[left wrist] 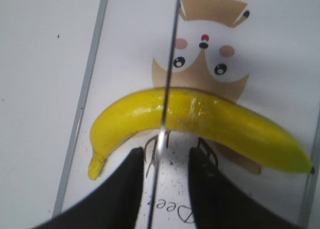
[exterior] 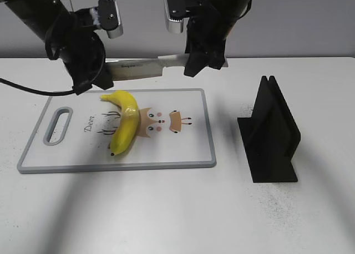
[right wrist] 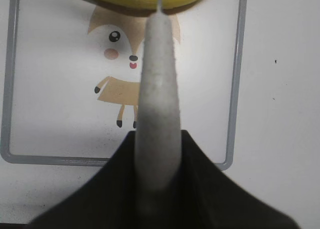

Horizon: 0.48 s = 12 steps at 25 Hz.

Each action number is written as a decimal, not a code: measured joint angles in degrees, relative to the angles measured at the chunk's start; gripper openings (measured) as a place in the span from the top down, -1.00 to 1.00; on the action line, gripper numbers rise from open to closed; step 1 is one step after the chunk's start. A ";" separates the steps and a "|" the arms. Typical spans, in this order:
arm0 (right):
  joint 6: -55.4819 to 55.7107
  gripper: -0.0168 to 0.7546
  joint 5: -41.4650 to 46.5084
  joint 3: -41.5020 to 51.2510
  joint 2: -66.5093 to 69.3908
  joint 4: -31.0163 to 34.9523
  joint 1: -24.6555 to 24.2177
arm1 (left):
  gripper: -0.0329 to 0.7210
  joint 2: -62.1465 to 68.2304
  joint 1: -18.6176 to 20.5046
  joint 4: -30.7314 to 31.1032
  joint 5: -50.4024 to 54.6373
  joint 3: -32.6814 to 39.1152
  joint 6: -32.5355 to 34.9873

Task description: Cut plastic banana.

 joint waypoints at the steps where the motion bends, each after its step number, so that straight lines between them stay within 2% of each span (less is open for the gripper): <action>1: 0.12 0.55 0.00 0.00 0.00 -0.06 0.00 | 0.06 0.00 0.00 -1.30 0.00 0.00 -0.05; 3: 0.14 0.55 0.00 0.00 0.00 -0.24 0.00 | -0.49 -0.21 0.00 -3.66 -0.27 0.00 -0.05; 5: 0.14 0.55 0.00 0.00 0.00 -0.30 0.00 | -0.70 -1.09 0.00 -5.13 -0.51 0.00 -0.05; 12: 0.50 0.55 0.00 0.00 0.00 -0.36 -0.06 | -0.78 -7.16 0.01 -6.02 -0.90 0.00 -2.04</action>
